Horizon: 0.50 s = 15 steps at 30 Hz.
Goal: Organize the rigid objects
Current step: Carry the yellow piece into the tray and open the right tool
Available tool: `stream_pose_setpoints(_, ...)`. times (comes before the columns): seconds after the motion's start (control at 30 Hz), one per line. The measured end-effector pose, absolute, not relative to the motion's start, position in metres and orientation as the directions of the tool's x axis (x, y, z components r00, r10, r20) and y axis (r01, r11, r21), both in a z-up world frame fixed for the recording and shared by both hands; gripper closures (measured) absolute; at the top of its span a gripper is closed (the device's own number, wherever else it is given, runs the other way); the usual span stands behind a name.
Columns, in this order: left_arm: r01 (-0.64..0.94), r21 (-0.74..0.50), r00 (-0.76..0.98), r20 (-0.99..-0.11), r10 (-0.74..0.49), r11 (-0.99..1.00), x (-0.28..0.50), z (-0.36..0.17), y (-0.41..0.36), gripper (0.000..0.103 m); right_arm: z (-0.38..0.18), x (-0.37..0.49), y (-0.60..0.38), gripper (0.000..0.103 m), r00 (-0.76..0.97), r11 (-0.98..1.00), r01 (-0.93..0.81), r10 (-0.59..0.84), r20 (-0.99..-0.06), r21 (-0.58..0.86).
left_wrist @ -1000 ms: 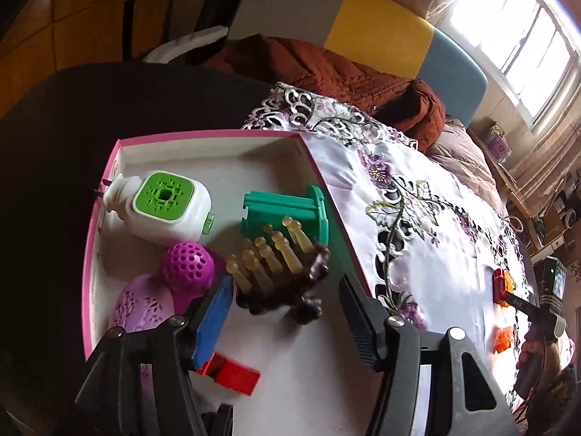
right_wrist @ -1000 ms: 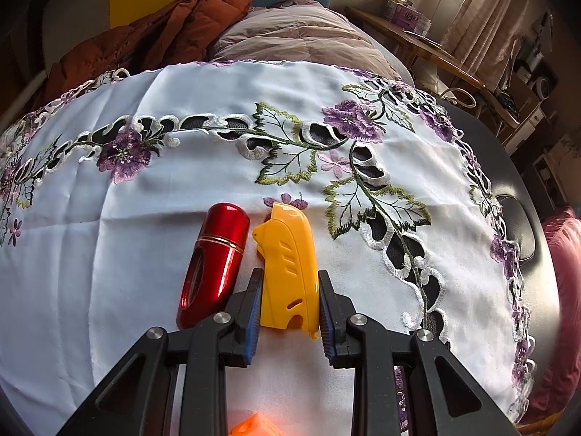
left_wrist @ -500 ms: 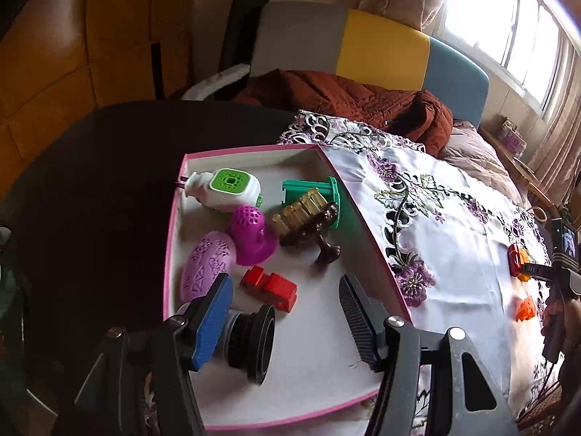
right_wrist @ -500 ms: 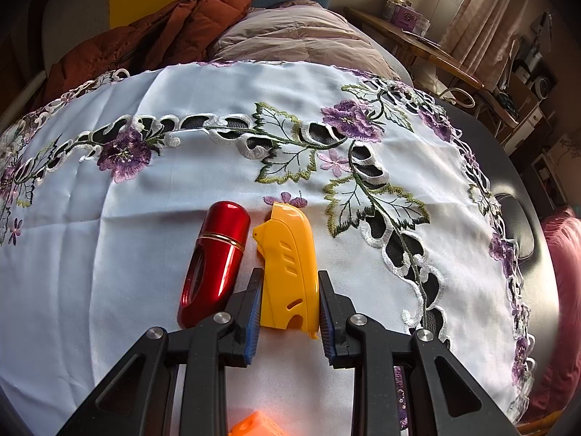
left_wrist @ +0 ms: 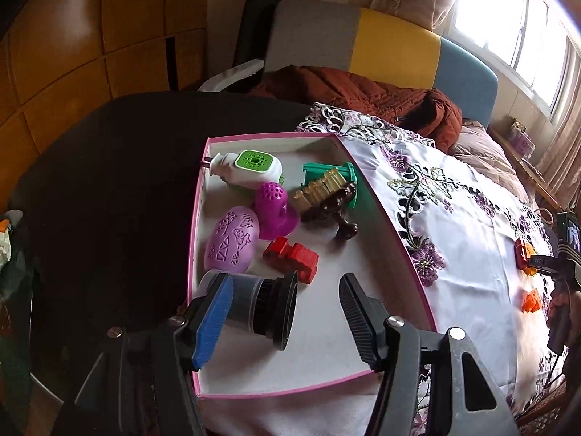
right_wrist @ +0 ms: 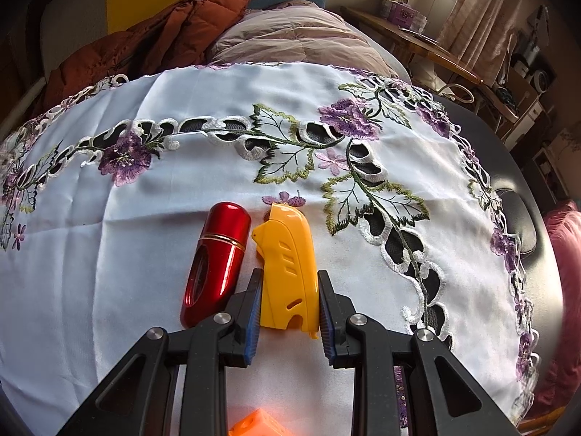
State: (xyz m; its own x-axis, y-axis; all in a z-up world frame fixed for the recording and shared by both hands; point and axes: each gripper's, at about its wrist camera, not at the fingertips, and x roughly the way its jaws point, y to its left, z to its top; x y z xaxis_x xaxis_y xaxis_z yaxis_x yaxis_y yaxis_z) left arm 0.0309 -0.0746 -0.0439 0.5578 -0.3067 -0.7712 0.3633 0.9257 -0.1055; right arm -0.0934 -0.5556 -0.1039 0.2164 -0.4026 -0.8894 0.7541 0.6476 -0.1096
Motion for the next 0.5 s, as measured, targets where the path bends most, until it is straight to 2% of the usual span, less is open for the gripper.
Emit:
stream_pose_setpoints(0.33,0.349,-0.117,0.567,-0.763,-0.309,0.93,0.032,-0.041,-0.068,0.041,-0.102,-0.098,-0.561,0.076,0.226,0.621,0.779,-0.402,-0.888,-0.083)
stream_pose_setpoints(0.5,0.334,-0.127,0.563,-0.768,-0.306,0.934,0.034,-0.045,-0.06,0.041,-0.089,-0.105,-0.563,0.076,0.248,0.585,0.808,-0.454,-0.856,-0.076)
